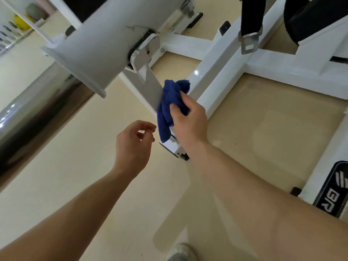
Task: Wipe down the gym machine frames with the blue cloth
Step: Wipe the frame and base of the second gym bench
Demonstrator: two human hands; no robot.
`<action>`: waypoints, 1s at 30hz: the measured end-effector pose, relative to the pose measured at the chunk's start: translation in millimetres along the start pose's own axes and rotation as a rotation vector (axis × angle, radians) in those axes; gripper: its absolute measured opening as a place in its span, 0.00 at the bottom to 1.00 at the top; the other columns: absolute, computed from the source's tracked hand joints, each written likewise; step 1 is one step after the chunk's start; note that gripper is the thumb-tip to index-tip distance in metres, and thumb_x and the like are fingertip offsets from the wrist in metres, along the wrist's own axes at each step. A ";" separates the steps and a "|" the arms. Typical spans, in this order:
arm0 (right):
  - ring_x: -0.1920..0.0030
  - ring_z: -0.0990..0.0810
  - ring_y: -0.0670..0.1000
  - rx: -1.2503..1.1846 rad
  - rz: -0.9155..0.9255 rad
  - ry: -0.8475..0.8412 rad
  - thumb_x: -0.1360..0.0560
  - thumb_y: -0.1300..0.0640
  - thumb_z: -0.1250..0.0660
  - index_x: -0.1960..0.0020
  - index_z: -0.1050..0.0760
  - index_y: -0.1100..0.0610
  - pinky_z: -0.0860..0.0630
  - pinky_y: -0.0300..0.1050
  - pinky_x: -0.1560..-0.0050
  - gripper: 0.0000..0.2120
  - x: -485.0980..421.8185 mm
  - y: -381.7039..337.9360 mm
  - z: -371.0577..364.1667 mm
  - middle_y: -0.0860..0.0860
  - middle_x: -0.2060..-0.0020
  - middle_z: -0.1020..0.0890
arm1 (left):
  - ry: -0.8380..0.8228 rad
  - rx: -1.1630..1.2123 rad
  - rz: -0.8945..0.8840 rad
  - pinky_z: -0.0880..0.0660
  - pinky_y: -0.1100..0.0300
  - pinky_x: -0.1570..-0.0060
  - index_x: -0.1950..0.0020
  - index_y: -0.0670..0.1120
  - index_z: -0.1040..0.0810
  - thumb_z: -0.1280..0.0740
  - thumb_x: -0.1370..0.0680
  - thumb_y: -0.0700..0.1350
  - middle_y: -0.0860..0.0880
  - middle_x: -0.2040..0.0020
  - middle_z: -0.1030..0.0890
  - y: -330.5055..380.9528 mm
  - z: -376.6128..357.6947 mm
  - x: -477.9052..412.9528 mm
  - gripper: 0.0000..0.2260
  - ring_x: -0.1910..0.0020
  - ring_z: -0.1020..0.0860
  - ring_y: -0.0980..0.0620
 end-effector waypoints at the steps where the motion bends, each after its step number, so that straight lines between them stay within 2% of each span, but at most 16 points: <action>1: 0.43 0.21 0.49 -0.008 0.070 -0.009 0.23 0.53 0.35 0.36 0.23 0.49 0.23 0.46 0.41 0.16 1.2 -19.1 -6.7 0.52 0.44 0.19 | 0.001 -0.010 0.005 0.19 0.51 0.59 0.56 0.57 0.20 0.39 0.22 0.41 0.58 0.60 0.17 -0.9 2.0 -1.0 0.12 0.60 0.18 0.58; 3: 0.40 0.23 0.50 -0.014 0.171 -0.005 0.23 0.50 0.33 0.34 0.24 0.49 0.24 0.44 0.38 0.17 7.1 -50.0 -20.1 0.54 0.41 0.24 | 0.008 -0.013 0.013 0.19 0.52 0.58 0.57 0.57 0.20 0.38 0.23 0.41 0.57 0.62 0.17 -1.8 6.7 -2.7 0.12 0.61 0.19 0.59; 5: 0.39 0.24 0.49 0.014 0.240 0.034 0.22 0.51 0.31 0.33 0.26 0.51 0.27 0.35 0.38 0.18 12.9 -63.5 -23.0 0.53 0.39 0.28 | 0.015 0.000 0.019 0.19 0.51 0.58 0.56 0.56 0.20 0.38 0.23 0.41 0.56 0.62 0.17 -3.2 9.1 -2.2 0.11 0.61 0.18 0.58; 7: 0.44 0.25 0.47 0.071 0.277 0.052 0.22 0.53 0.31 0.36 0.26 0.52 0.30 0.25 0.44 0.15 11.4 -57.1 -20.6 0.53 0.39 0.29 | 0.022 -0.006 0.022 0.19 0.52 0.59 0.55 0.56 0.20 0.38 0.23 0.41 0.57 0.60 0.17 -6.2 9.9 0.3 0.11 0.61 0.18 0.58; 9: 0.48 0.26 0.46 0.128 0.229 0.047 0.21 0.55 0.33 0.38 0.27 0.53 0.32 0.20 0.50 0.12 7.4 -32.9 -17.3 0.53 0.40 0.30 | 0.026 -0.005 0.027 0.20 0.56 0.59 0.54 0.55 0.19 0.39 0.23 0.40 0.58 0.59 0.17 -11.1 10.0 6.2 0.12 0.61 0.18 0.59; 11: 0.49 0.26 0.46 0.165 0.166 0.045 0.20 0.57 0.35 0.39 0.28 0.54 0.32 0.23 0.50 0.11 6.6 -7.4 -14.4 0.53 0.40 0.31 | 0.025 0.007 0.037 0.22 0.62 0.61 0.53 0.54 0.19 0.39 0.23 0.40 0.59 0.58 0.17 -17.3 8.2 14.2 0.12 0.62 0.19 0.61; 13: 0.50 0.26 0.48 0.200 0.109 0.070 0.20 0.59 0.35 0.38 0.29 0.54 0.29 0.33 0.47 0.11 8.0 10.6 -11.0 0.53 0.40 0.31 | 0.008 -0.015 0.052 0.27 0.68 0.65 0.52 0.54 0.19 0.39 0.22 0.40 0.57 0.59 0.18 -22.9 4.1 22.9 0.11 0.64 0.21 0.62; 15: 0.51 0.26 0.50 0.245 0.048 0.065 0.20 0.60 0.36 0.37 0.29 0.55 0.29 0.37 0.46 0.12 6.7 24.2 -9.5 0.54 0.41 0.31 | -0.023 -0.057 0.041 0.30 0.68 0.65 0.51 0.54 0.19 0.39 0.21 0.41 0.57 0.57 0.18 -24.9 -4.5 30.1 0.11 0.63 0.21 0.63; 18: 0.48 0.23 0.55 0.429 -0.177 -0.057 0.21 0.60 0.35 0.37 0.30 0.57 0.28 0.42 0.48 0.14 -0.5 64.7 -1.7 0.57 0.40 0.27 | -0.062 -0.096 0.020 0.27 0.62 0.59 0.49 0.54 0.20 0.38 0.21 0.43 0.57 0.52 0.19 -25.6 -24.1 35.0 0.09 0.58 0.21 0.59; 20: 0.53 0.21 0.54 0.541 -0.288 -0.149 0.22 0.62 0.35 0.40 0.27 0.58 0.28 0.41 0.55 0.11 1.2 90.2 13.7 0.57 0.46 0.21 | -0.121 -0.190 -0.018 0.25 0.58 0.55 0.48 0.53 0.21 0.38 0.22 0.44 0.57 0.49 0.21 -23.1 -44.4 33.8 0.08 0.56 0.21 0.55; 23: 0.61 0.24 0.43 0.536 -0.225 -0.157 0.23 0.64 0.35 0.44 0.24 0.57 0.30 0.36 0.64 0.09 7.4 90.2 50.1 0.53 0.53 0.19 | -0.235 -0.324 -0.078 0.24 0.52 0.52 0.47 0.54 0.21 0.39 0.21 0.47 0.56 0.47 0.23 -20.3 -77.7 31.8 0.08 0.53 0.21 0.50; 25: 0.59 0.22 0.46 0.601 -0.170 -0.143 0.24 0.64 0.35 0.45 0.23 0.57 0.29 0.35 0.63 0.09 14.2 77.3 80.6 0.50 0.55 0.19 | -0.330 -0.465 -0.133 0.25 0.53 0.54 0.47 0.53 0.22 0.42 0.19 0.51 0.54 0.48 0.23 -17.9 -98.8 40.1 0.09 0.52 0.21 0.48; 27: 0.60 0.21 0.48 0.680 -0.143 -0.095 0.26 0.66 0.35 0.48 0.22 0.58 0.28 0.33 0.63 0.09 25.8 61.9 117.5 0.52 0.56 0.18 | -0.481 -0.578 -0.176 0.26 0.53 0.54 0.42 0.53 0.24 0.44 0.18 0.53 0.53 0.45 0.24 -14.2 -119.5 62.5 0.11 0.48 0.22 0.46; 29: 0.63 0.24 0.46 0.768 -0.153 -0.079 0.26 0.66 0.36 0.51 0.23 0.57 0.32 0.30 0.68 0.07 44.9 48.9 147.9 0.55 0.57 0.20 | -0.634 -0.650 -0.206 0.24 0.51 0.50 0.37 0.53 0.26 0.44 0.18 0.54 0.53 0.41 0.26 -2.9 -130.4 93.4 0.13 0.44 0.22 0.47; 30: 0.62 0.24 0.48 0.812 -0.163 -0.087 0.25 0.66 0.36 0.52 0.24 0.56 0.33 0.31 0.67 0.07 57.5 42.2 159.2 0.55 0.55 0.21 | -0.684 -0.669 -0.228 0.24 0.51 0.48 0.36 0.53 0.26 0.44 0.18 0.54 0.53 0.40 0.26 7.1 -130.1 108.7 0.14 0.43 0.23 0.47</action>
Point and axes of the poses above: each hand's wrist, its own x-axis away from the middle knuckle, its own z-axis out of the back of the hand, y = z × x, the point moved 10 cm from there along -x, towards the middle knuckle
